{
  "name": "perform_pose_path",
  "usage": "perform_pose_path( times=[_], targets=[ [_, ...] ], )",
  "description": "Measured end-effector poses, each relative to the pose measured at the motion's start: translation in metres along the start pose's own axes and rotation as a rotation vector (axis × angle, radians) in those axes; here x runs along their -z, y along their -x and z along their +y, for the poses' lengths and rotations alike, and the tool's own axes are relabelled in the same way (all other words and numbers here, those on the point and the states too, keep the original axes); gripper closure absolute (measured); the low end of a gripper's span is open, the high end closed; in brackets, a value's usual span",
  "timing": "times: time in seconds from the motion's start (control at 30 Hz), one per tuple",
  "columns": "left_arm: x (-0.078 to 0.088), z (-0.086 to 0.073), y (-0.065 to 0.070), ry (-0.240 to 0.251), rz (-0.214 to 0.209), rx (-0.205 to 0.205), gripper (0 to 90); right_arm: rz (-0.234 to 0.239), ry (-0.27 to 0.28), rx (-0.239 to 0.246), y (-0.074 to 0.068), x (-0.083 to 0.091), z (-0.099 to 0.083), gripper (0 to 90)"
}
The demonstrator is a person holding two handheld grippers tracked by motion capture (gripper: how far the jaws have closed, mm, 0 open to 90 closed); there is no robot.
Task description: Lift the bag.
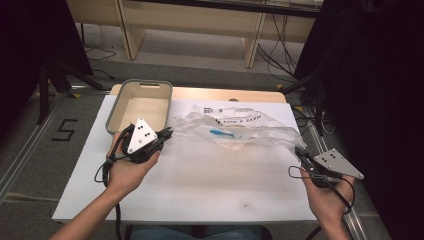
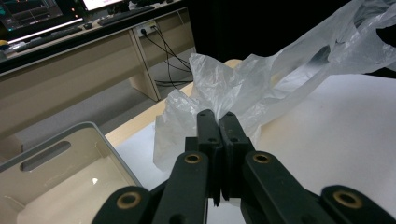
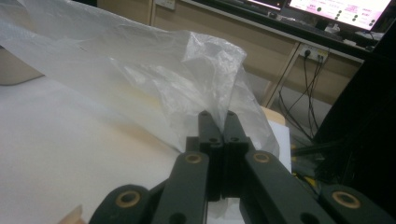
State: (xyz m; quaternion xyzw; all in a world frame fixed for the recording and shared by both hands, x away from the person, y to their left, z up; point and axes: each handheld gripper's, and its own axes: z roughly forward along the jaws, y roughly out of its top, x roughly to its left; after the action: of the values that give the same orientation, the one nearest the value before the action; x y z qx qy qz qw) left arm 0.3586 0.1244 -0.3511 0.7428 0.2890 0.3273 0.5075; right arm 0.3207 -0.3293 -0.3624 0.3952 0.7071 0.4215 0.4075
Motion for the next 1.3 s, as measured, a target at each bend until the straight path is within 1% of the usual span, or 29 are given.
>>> perform_pose_path(
  times=[0.2, 0.53, 0.73, 0.93, 1.3],
  targets=[
    [0.001, 0.009, -0.003, 0.029, 0.009, 0.002, 88.8, -0.007, 0.016, -0.004, 0.002, -0.001, 0.005, 90.0],
    [0.002, 0.022, -0.003, 0.072, 0.017, 0.006, 88.8, -0.02, 0.047, -0.004, 0.005, -0.002, 0.014, 90.0],
    [0.008, 0.034, 0.0, 0.107, 0.014, -0.009, 88.8, -0.031, 0.066, -0.011, 0.008, 0.0, 0.02, 90.0],
    [0.01, 0.043, 0.001, 0.14, 0.012, -0.009, 88.8, -0.041, 0.082, -0.016, 0.011, 0.002, 0.024, 90.0],
    [0.011, 0.065, 0.001, 0.195, 0.016, -0.023, 88.8, -0.04, 0.088, -0.02, 0.012, -0.001, 0.028, 90.0]
  ],
)
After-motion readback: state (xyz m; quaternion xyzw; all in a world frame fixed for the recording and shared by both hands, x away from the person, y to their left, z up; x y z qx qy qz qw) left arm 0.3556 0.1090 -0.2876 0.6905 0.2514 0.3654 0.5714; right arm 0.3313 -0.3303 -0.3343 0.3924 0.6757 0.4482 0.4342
